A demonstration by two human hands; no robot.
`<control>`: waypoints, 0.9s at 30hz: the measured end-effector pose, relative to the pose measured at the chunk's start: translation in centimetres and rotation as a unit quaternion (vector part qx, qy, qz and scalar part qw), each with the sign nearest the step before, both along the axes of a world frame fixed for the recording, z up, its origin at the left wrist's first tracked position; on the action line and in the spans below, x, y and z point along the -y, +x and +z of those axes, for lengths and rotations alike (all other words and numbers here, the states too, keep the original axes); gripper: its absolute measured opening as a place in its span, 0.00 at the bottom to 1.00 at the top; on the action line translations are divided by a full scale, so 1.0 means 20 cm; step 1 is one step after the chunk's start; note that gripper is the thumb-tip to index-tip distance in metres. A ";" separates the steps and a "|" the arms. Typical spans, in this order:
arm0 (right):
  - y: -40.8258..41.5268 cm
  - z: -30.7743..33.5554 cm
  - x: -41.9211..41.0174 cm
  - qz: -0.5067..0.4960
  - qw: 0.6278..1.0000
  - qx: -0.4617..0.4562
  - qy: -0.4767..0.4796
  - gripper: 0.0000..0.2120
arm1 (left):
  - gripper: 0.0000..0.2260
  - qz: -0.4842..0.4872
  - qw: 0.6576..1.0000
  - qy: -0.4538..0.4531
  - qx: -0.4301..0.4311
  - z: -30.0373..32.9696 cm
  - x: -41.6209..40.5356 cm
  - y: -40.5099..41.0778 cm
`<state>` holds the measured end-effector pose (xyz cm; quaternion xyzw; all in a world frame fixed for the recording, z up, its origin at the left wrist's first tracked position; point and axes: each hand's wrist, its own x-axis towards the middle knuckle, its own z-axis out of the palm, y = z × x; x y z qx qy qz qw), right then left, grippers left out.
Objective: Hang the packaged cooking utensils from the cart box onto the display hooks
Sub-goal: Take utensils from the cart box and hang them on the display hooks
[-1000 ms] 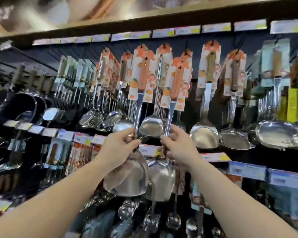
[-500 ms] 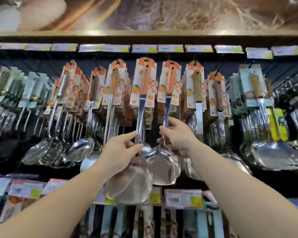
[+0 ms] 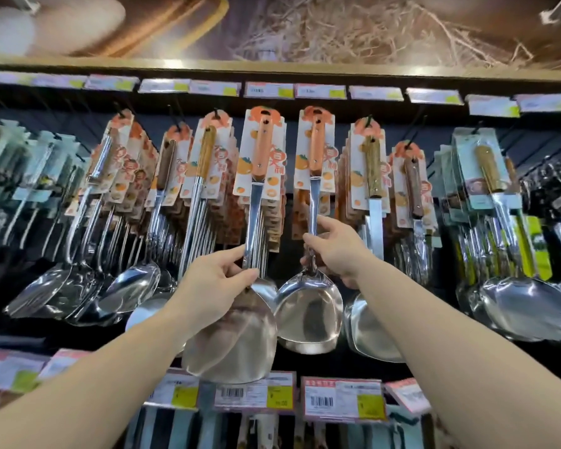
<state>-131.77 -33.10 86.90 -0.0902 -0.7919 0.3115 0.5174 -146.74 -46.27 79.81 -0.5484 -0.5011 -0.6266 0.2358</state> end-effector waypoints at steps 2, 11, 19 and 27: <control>0.00 0.01 -0.01 -0.002 1.000 0.009 0.007 0.27 | 0.23 0.007 1.000 0.001 0.003 0.00 -0.01 0.01; -0.07 -0.02 -0.12 0.001 0.999 0.030 -0.029 0.20 | 0.24 0.022 1.000 -0.006 -0.010 -0.02 -0.01 0.04; -0.14 -0.05 -0.17 -0.172 0.979 -0.108 0.009 0.24 | 0.23 0.035 0.999 -0.021 -0.018 -0.02 -0.06 0.01; -0.14 -0.11 0.02 0.124 0.991 0.000 -0.055 0.20 | 0.18 -0.046 0.998 -0.035 -0.007 -0.01 -0.19 0.08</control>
